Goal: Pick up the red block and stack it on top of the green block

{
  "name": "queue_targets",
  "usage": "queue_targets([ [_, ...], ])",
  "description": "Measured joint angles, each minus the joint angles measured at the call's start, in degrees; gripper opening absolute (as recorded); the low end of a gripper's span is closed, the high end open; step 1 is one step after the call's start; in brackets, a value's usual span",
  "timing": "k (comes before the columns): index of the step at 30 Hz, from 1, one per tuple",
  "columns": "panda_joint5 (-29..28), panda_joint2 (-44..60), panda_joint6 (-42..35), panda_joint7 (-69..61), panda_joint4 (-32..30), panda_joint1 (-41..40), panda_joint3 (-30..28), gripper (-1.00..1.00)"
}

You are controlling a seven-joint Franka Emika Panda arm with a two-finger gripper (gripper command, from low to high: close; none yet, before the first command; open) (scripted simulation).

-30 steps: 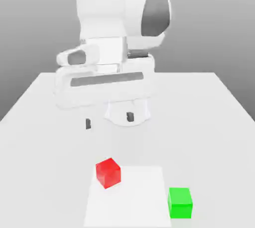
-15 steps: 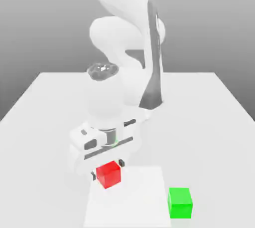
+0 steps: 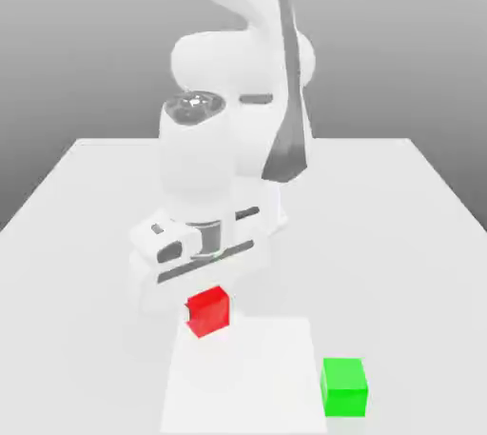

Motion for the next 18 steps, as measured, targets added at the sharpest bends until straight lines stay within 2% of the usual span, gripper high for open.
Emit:
queue_targets([
  [4,-1.2,0.9,-5.1,1.8,6.1,6.5,3.3,-1.0],
  [9,0.7,4.9,-11.4,2.0,16.2,15.1,9.0,-1.0],
  [14,2.2,14.0,-4.6,1.2,18.4,15.2,10.0,-1.0],
  [15,2.3,15.3,-3.4,1.1,18.5,15.2,10.1,1.0],
  [18,2.3,15.3,-3.4,1.1,18.5,15.2,10.1,1.0],
])
